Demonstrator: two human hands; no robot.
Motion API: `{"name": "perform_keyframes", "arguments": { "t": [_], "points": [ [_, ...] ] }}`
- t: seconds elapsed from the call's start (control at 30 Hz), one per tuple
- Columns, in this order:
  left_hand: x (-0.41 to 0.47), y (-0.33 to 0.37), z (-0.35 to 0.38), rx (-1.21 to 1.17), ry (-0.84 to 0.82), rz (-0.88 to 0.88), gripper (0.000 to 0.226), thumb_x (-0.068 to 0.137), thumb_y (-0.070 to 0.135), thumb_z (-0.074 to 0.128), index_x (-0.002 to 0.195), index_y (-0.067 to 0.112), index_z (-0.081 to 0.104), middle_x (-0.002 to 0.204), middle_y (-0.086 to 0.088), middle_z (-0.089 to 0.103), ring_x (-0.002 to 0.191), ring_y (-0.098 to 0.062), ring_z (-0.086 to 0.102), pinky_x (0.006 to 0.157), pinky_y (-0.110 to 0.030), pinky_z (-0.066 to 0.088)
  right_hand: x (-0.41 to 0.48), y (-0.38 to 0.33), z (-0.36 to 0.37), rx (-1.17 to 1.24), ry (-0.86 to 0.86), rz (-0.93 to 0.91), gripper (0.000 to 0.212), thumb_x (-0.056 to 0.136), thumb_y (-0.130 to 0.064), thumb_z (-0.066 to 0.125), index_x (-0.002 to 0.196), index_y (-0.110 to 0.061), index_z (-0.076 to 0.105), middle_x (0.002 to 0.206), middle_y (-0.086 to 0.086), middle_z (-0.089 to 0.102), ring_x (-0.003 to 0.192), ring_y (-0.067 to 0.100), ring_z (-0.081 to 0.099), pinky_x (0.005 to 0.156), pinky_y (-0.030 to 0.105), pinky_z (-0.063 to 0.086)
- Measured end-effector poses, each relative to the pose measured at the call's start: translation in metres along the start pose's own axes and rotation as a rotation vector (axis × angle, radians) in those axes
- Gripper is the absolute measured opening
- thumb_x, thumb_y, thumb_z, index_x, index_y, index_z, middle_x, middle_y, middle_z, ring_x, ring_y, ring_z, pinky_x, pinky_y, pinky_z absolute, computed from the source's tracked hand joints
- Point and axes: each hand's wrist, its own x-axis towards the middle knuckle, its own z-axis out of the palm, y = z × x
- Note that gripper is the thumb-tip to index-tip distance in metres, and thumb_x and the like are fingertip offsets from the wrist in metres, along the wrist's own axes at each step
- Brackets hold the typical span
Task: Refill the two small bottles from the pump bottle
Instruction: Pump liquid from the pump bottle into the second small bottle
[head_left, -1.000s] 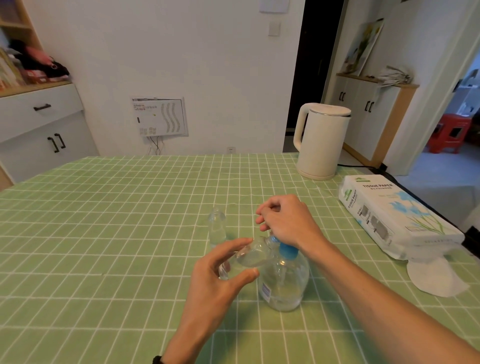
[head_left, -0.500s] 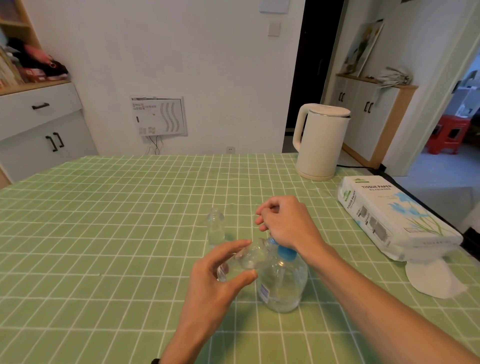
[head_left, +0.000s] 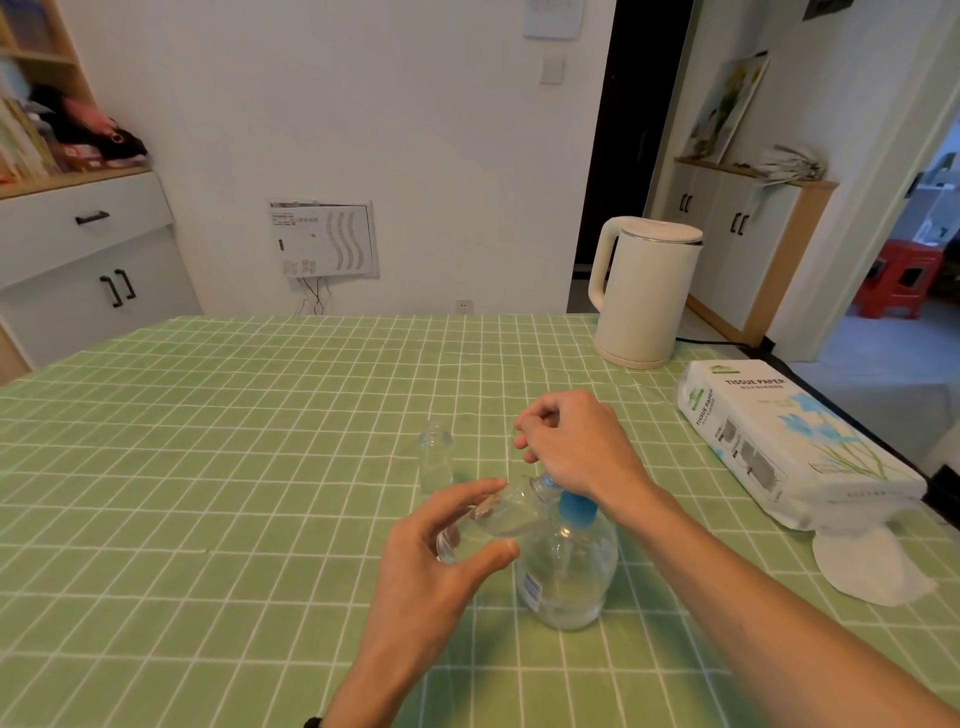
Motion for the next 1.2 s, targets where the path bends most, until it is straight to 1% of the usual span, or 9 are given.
{"name": "perform_keyframes", "arguments": {
  "t": [0.13,0.3,0.4,0.67,0.73,0.83,0.9,1.07,1.2],
  "points": [
    [0.000,-0.004,0.000,-0.006,0.005,-0.004,0.054,0.071,0.021,0.091,0.114,0.051,0.077,0.115,0.019,0.080,0.114,-0.003,0.072,0.096,-0.011,0.052,0.001,0.004,0.002,0.046,0.012,0.005,0.024,0.103,-0.020,0.058,0.090,-0.018,0.079,0.083,-0.006,0.080,0.076,0.012,0.078,0.082,0.046,0.065],
    [-0.001,-0.006,0.003,-0.032,0.006,-0.032,0.059,0.072,0.011,0.093,0.113,0.050,0.078,0.116,0.019,0.080,0.114,-0.001,0.072,0.096,-0.010,0.051,-0.001,0.006,0.004,0.066,0.003,0.013,0.026,0.102,-0.016,0.056,0.089,-0.020,0.078,0.081,-0.007,0.080,0.076,0.005,0.076,0.083,0.043,0.065],
    [-0.003,-0.005,0.002,-0.027,0.004,-0.045,0.064,0.075,0.002,0.093,0.113,0.052,0.078,0.116,0.020,0.080,0.115,0.000,0.072,0.097,-0.011,0.052,-0.002,0.005,0.003,0.059,-0.002,0.016,0.024,0.101,-0.016,0.058,0.088,-0.018,0.078,0.080,-0.006,0.080,0.074,0.009,0.077,0.082,0.046,0.065],
    [-0.002,0.006,0.001,-0.052,0.002,-0.053,0.061,0.075,0.004,0.093,0.114,0.049,0.078,0.116,0.017,0.080,0.115,-0.004,0.072,0.100,-0.025,0.054,0.003,-0.001,-0.003,0.032,0.004,0.002,0.021,0.099,-0.024,0.060,0.088,-0.019,0.077,0.082,0.001,0.081,0.080,0.022,0.078,0.083,0.049,0.064],
    [-0.002,0.006,0.001,-0.054,0.001,-0.053,0.061,0.075,0.005,0.093,0.114,0.050,0.078,0.116,0.017,0.080,0.115,-0.004,0.072,0.101,-0.029,0.053,0.004,0.001,-0.002,0.055,0.015,-0.003,0.023,0.100,-0.021,0.060,0.087,-0.016,0.077,0.080,0.001,0.081,0.077,0.018,0.078,0.082,0.048,0.065],
    [-0.003,0.004,0.001,-0.050,0.002,-0.055,0.061,0.076,0.006,0.093,0.114,0.051,0.077,0.118,0.019,0.080,0.117,-0.001,0.071,0.101,-0.024,0.052,0.004,0.006,0.000,0.106,0.028,0.000,0.026,0.101,-0.017,0.057,0.086,-0.020,0.077,0.078,-0.004,0.080,0.074,0.007,0.077,0.080,0.041,0.065],
    [-0.003,0.002,0.002,-0.034,0.011,-0.052,0.064,0.075,0.004,0.093,0.112,0.054,0.077,0.117,0.021,0.080,0.116,0.001,0.071,0.098,-0.016,0.052,0.003,0.009,0.003,0.107,0.024,0.001,0.027,0.102,-0.016,0.056,0.086,-0.024,0.076,0.078,-0.004,0.080,0.074,0.008,0.077,0.079,0.038,0.065],
    [-0.003,-0.001,0.003,-0.040,0.013,-0.050,0.064,0.074,0.002,0.093,0.113,0.050,0.078,0.117,0.021,0.080,0.115,0.003,0.071,0.096,-0.009,0.051,0.002,0.012,0.006,0.109,0.017,0.006,0.026,0.102,-0.013,0.055,0.090,-0.024,0.075,0.079,-0.004,0.080,0.072,0.006,0.077,0.073,0.032,0.064],
    [-0.003,0.002,0.003,-0.048,0.018,-0.045,0.064,0.074,0.000,0.093,0.113,0.049,0.078,0.116,0.020,0.080,0.114,0.001,0.072,0.095,-0.008,0.051,0.002,0.011,0.006,0.154,0.018,0.004,0.024,0.102,-0.009,0.055,0.093,-0.021,0.075,0.080,-0.004,0.080,0.070,0.006,0.077,0.078,0.034,0.066]
  ]
}}
